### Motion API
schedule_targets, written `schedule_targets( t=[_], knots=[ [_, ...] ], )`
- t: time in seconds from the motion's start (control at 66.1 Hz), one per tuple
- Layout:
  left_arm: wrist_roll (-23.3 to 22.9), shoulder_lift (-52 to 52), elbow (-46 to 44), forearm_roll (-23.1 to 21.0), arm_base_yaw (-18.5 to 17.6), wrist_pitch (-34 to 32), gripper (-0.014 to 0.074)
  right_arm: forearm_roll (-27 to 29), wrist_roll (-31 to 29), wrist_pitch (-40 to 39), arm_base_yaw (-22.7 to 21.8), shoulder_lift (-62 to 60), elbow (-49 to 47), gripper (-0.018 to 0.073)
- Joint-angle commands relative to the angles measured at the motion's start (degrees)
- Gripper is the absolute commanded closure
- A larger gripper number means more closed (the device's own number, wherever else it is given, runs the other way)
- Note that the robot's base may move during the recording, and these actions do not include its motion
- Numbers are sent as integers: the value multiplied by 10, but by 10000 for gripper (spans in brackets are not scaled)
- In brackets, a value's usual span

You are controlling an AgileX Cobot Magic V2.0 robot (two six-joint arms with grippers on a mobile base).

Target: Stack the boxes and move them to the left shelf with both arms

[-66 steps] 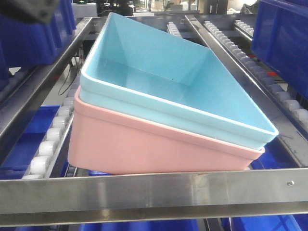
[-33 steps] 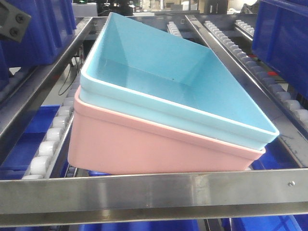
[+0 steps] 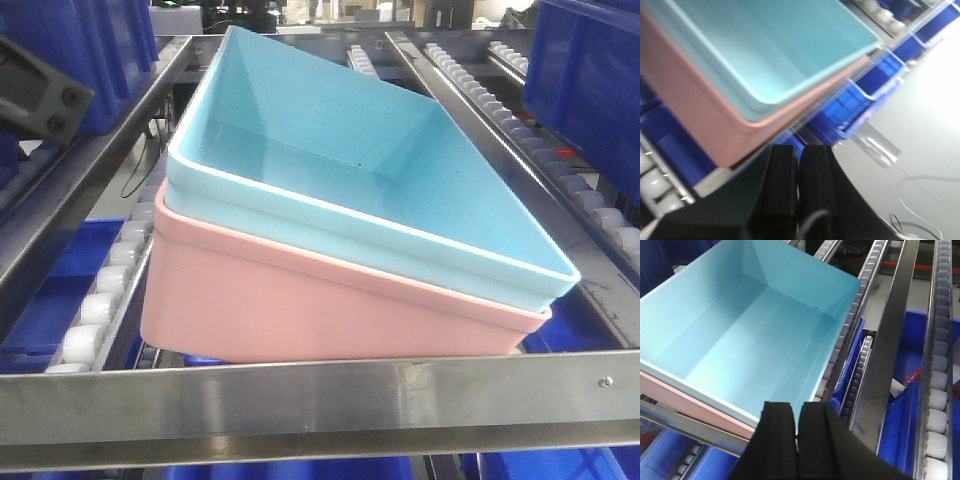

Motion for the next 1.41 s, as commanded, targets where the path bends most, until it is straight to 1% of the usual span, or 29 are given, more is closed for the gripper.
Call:
schedule_targets(
  t=[0.0,0.03,0.076,0.181,0.257,0.333,0.454,0.559,0.605,0.756,0.771,0.786,0.816,0.907,0.968,1.028,1.058,1.391],
  knots=[
    [142,-38,1,-123,9,-49,605,-10,-7,-50,1,2,-16,505],
    [180,-52,11,-143,14,-56,605,-10,-7,-50,1,2,-16,505],
    [208,-82,38,-159,24,-78,605,-10,-7,-50,1,2,-16,505],
    [211,-159,111,-163,50,-129,605,-10,-7,-50,1,2,-16,505],
    [211,-227,165,-169,82,-149,605,-10,-7,-50,1,2,-16,505],
    [211,-306,226,-177,135,-156,605,-10,-7,-50,1,2,-16,505],
    [211,-402,278,-179,212,-157,605,-10,-7,-50,1,2,-16,505],
    [211,-469,310,-179,294,-161,605,-10,-7,-50,1,2,-16,505],
    [211,-487,321,-179,336,-169,605,-10,-7,-50,1,2,-16,505],
    [211,-486,340,-179,468,-205,605,-10,-7,-49,1,2,-16,505],
    [211,-486,343,-179,477,-210,605,-10,-7,-49,1,2,-16,505],
    [211,-486,344,-179,495,-217,605,-10,-7,-49,1,2,-16,505],
    [211,-486,349,-179,520,-229,605,-10,-7,-49,1,2,-16,505],
    [211,-486,363,-179,567,-275,605,-10,-7,-49,1,2,-16,505],
    [211,-487,378,-179,586,-307,605,-10,-7,-49,1,2,-16,505],
    [210,-487,395,-179,595,-348,605,-10,-7,-49,1,2,-16,505],
    [210,-487,393,-179,595,-331,605,-10,-7,-49,1,2,-16,505],
    [210,-487,394,-179,594,-329,606,-10,-7,-50,1,2,-16,505]
  ],
)
